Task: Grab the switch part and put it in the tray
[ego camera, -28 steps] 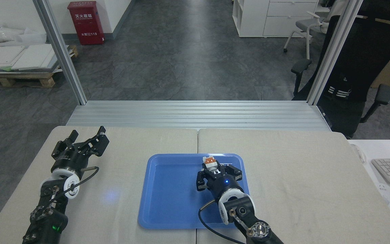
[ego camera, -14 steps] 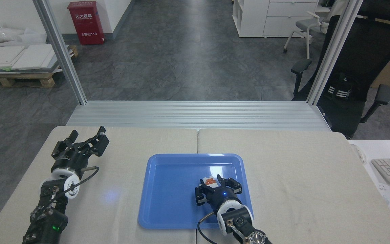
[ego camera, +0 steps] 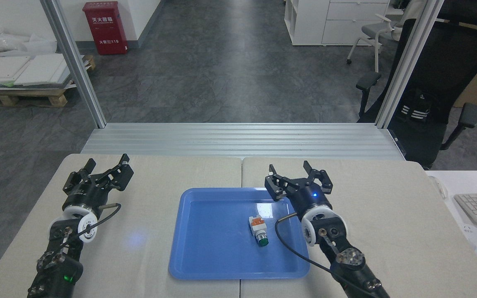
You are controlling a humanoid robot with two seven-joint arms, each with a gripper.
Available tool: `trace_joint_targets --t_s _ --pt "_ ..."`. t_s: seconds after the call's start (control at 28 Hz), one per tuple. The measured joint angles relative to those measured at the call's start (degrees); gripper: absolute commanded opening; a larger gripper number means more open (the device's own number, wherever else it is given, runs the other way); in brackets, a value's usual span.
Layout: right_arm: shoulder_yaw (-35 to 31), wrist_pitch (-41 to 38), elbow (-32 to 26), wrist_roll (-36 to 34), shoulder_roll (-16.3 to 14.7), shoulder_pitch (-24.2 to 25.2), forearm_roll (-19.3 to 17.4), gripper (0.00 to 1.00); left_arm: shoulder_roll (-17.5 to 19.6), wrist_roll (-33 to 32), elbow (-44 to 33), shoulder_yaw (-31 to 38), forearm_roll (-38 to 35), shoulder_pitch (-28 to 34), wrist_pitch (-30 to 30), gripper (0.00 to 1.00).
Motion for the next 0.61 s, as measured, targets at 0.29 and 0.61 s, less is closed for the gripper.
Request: trace_joint_targets --t_s 0.29,0.61 --pt "-15.03 -16.53 0.71 -2.54 -9.68 3.01 -4.03 0.99 0.00 0.01 0.01 0.00 0.00 0.00 0.02 1.00" --pt "-16.34 -17.56 0.58 -2.46 -12.04 6.29 -5.86 0.99 0.00 0.01 0.01 0.00 -0.03 0.00 0.05 1.00"
